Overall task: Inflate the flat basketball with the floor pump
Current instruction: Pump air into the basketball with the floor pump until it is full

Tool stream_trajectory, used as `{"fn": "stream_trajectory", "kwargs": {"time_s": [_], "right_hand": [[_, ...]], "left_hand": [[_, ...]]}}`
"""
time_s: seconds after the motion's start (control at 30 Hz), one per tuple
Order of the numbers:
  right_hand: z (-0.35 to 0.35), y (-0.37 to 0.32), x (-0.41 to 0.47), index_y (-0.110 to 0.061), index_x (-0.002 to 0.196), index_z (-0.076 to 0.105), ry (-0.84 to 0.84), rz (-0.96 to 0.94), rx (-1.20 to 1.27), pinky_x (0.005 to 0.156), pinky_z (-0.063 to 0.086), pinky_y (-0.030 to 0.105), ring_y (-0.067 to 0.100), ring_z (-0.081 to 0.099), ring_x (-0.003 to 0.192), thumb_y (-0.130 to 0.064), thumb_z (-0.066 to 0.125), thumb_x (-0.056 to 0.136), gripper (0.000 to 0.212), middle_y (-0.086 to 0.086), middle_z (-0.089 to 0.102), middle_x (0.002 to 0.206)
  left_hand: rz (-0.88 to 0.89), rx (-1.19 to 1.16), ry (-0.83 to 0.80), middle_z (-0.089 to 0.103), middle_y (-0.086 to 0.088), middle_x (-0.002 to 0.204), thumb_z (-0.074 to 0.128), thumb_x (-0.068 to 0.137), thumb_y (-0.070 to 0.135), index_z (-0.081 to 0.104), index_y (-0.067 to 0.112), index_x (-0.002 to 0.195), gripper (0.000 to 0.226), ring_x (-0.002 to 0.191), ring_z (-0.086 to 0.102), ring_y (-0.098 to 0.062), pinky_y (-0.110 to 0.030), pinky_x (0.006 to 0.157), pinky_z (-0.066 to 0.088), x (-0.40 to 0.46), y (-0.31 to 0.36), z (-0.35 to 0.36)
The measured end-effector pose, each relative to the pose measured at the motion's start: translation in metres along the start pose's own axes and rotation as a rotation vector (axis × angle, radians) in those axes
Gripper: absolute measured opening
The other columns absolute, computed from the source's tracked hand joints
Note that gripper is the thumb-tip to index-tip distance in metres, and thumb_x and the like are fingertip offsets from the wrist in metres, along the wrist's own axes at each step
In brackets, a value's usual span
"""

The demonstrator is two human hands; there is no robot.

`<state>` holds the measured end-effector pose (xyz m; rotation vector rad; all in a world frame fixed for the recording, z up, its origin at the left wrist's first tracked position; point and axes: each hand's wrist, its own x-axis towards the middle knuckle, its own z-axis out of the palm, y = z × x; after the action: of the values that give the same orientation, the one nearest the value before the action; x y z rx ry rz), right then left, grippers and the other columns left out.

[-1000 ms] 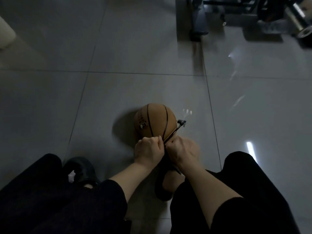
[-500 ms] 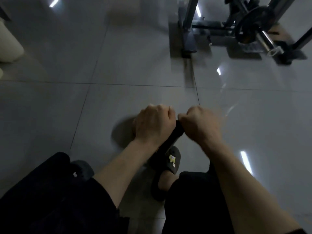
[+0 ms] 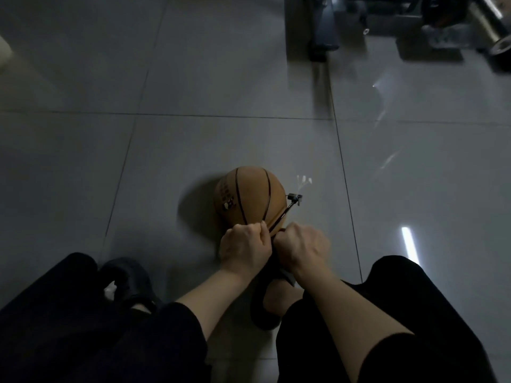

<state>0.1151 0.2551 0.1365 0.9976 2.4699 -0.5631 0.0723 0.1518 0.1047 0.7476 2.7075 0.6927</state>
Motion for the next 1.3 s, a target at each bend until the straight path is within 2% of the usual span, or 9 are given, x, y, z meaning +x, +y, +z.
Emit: {"fn": "stream_trajectory", "kwargs": {"time_s": [0.3, 0.5, 0.57, 0.67, 0.8, 0.9, 1.07, 1.2, 1.3], "right_hand": [[-0.022, -0.01, -0.027, -0.017, 0.066, 0.047, -0.042, -0.111, -0.03, 0.059, 0.035, 0.029, 0.022, 0.049, 0.066, -0.032, 0.043, 0.091, 0.029, 0.005, 0.053, 0.073], [-0.127, -0.008, -0.053, -0.012, 0.064, 0.05, 0.211, -0.238, -0.071, 0.066, 0.047, 0.037, 0.029, 0.056, 0.07, -0.035, 0.045, 0.092, 0.036, 0.012, 0.057, 0.075], [-0.146, -0.01, -0.054, -0.01, 0.065, 0.057, 0.101, -0.223, -0.096, 0.067, 0.053, 0.039, 0.03, 0.061, 0.066, -0.031, 0.047, 0.092, 0.036, 0.013, 0.064, 0.071], [-0.13, -0.01, -0.046, -0.005, 0.076, 0.065, -0.108, -0.193, -0.149, 0.063, 0.056, 0.034, 0.022, 0.062, 0.057, -0.031, 0.045, 0.095, 0.038, 0.011, 0.068, 0.069], [-0.059, 0.007, -0.019, -0.018, 0.074, 0.048, -0.125, -0.377, -0.348, 0.052, 0.034, 0.026, 0.015, 0.043, 0.059, -0.026, 0.038, 0.095, 0.024, 0.0, 0.046, 0.071], [-0.026, 0.009, 0.001, -0.019, 0.071, 0.047, -0.143, -0.373, -0.381, 0.052, 0.034, 0.028, 0.017, 0.042, 0.057, -0.025, 0.037, 0.094, 0.026, -0.001, 0.041, 0.064], [-0.001, 0.002, 0.013, -0.017, 0.061, 0.044, -0.12, -0.417, -0.437, 0.047, 0.029, 0.024, 0.019, 0.045, 0.059, -0.024, 0.038, 0.093, 0.034, -0.003, 0.042, 0.061], [-0.014, 0.013, 0.008, -0.017, 0.081, 0.058, -0.15, -0.392, -0.462, 0.06, 0.041, 0.03, 0.03, 0.061, 0.083, -0.022, 0.046, 0.09, 0.016, 0.008, 0.061, 0.084], [-0.032, 0.032, -0.008, -0.013, 0.098, 0.061, -0.225, -0.288, -0.411, 0.067, 0.041, 0.033, 0.032, 0.059, 0.092, -0.022, 0.041, 0.093, 0.022, 0.014, 0.061, 0.102]], "left_hand": [[-0.006, -0.051, -0.05, 0.065, -0.01, 0.07, 0.036, 0.097, 0.028, 0.064, 0.008, 0.069, 0.044, 0.069, 0.064, -0.027, -0.024, 0.055, 0.032, -0.019, 0.014, -0.053], [0.148, -0.072, 0.251, 0.053, -0.008, 0.056, 0.044, 0.092, 0.027, 0.047, 0.011, 0.056, 0.039, 0.055, 0.047, -0.024, -0.029, 0.054, 0.023, -0.012, 0.087, -0.134], [0.177, -0.062, 0.281, 0.037, 0.003, 0.05, 0.043, 0.092, 0.026, 0.035, 0.012, 0.052, 0.043, 0.047, 0.035, -0.015, -0.031, 0.051, 0.02, -0.011, 0.097, -0.141], [0.149, -0.04, 0.277, 0.049, -0.004, 0.051, 0.046, 0.091, 0.023, 0.045, 0.014, 0.052, 0.04, 0.046, 0.038, -0.019, -0.026, 0.05, 0.021, -0.016, 0.085, -0.12], [0.083, -0.01, 0.135, 0.064, -0.014, 0.059, 0.045, 0.092, 0.023, 0.06, 0.007, 0.059, 0.04, 0.054, 0.061, -0.03, -0.023, 0.049, 0.032, -0.019, 0.048, -0.064], [0.052, -0.039, 0.056, 0.065, -0.011, 0.063, 0.031, 0.094, 0.031, 0.057, 0.011, 0.062, 0.046, 0.06, 0.063, -0.03, -0.026, 0.052, 0.042, -0.015, 0.023, -0.028], [-0.035, -0.024, 0.008, 0.068, -0.015, 0.071, 0.032, 0.095, 0.03, 0.061, 0.008, 0.071, 0.044, 0.067, 0.065, -0.033, -0.027, 0.054, 0.037, -0.013, -0.005, -0.001], [-0.024, -0.01, -0.113, 0.068, -0.017, 0.085, 0.034, 0.097, 0.028, 0.066, 0.005, 0.085, 0.041, 0.081, 0.065, -0.032, -0.03, 0.065, 0.047, -0.007, 0.025, -0.02], [0.03, -0.012, -0.296, 0.066, -0.016, 0.092, 0.035, 0.096, 0.034, 0.066, 0.006, 0.087, 0.042, 0.086, 0.062, -0.032, -0.032, 0.068, 0.046, -0.013, 0.05, -0.041]]}}
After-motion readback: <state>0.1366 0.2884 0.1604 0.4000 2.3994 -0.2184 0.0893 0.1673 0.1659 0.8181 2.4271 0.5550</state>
